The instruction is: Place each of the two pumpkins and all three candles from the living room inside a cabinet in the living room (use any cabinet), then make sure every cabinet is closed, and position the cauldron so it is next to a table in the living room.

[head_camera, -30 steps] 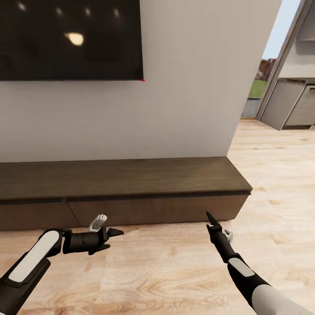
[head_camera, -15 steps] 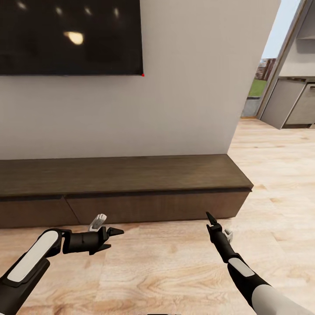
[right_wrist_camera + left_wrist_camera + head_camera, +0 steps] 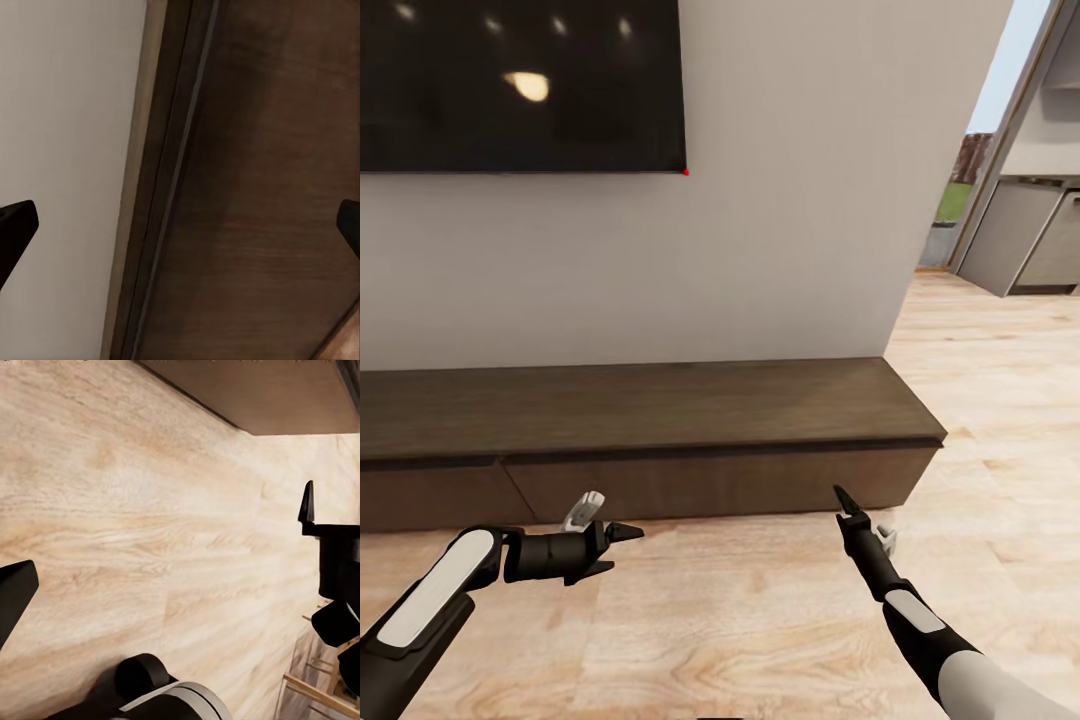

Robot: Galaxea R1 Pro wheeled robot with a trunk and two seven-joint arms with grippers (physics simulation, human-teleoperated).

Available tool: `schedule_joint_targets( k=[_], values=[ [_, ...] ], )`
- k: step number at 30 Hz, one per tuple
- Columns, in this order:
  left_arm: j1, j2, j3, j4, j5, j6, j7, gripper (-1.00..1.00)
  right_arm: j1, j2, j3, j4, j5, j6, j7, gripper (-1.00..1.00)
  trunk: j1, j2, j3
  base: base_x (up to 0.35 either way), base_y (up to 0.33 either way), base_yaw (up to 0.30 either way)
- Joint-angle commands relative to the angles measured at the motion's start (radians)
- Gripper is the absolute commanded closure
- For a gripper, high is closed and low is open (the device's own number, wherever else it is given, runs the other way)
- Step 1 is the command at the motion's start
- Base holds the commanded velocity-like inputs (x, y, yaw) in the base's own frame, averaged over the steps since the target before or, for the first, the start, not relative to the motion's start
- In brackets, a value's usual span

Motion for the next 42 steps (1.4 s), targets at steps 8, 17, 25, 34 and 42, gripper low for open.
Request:
schedule_joint_targets(
  k=[8, 17, 25, 34, 42],
  values=[
    [0.001, -0.001, -0.001, -0.004, 0.01, 0.0, 0.01, -1.0, -0.001, -0.001, 0.007, 0.003, -0.01, 0.002, 0.002, -1.0, 0.0, 0.0, -0.001, 0.14, 0.002, 0.0],
    [0.001, -0.003, -0.004, -0.009, 0.009, 0.0, 0.011, -1.0, -0.001, -0.001, 0.007, 0.004, -0.01, 0.002, 0.002, -1.0, 0.0, 0.0, -0.001, 0.167, 0.0, 0.0],
    [0.001, -0.005, -0.005, -0.009, 0.009, -0.001, 0.011, -1.0, -0.001, -0.001, 0.007, 0.004, -0.01, 0.002, 0.002, -1.0, 0.0, 0.0, -0.001, 0.174, 0.0, 0.0],
    [0.001, -0.006, -0.009, -0.008, 0.008, -0.002, 0.011, -1.0, -0.001, -0.001, 0.007, 0.008, -0.01, 0.0, -0.029, -1.0, 0.0, 0.0, -0.001, 0.035, 0.0, 0.0],
    [0.001, -0.005, -0.009, -0.008, 0.007, -0.002, 0.011, -1.0, -0.001, -0.001, 0.007, 0.011, -0.034, -0.019, -0.092, -1.0, 0.0, 0.0, -0.001, 0.001, 0.0, 0.0]
  ],
)
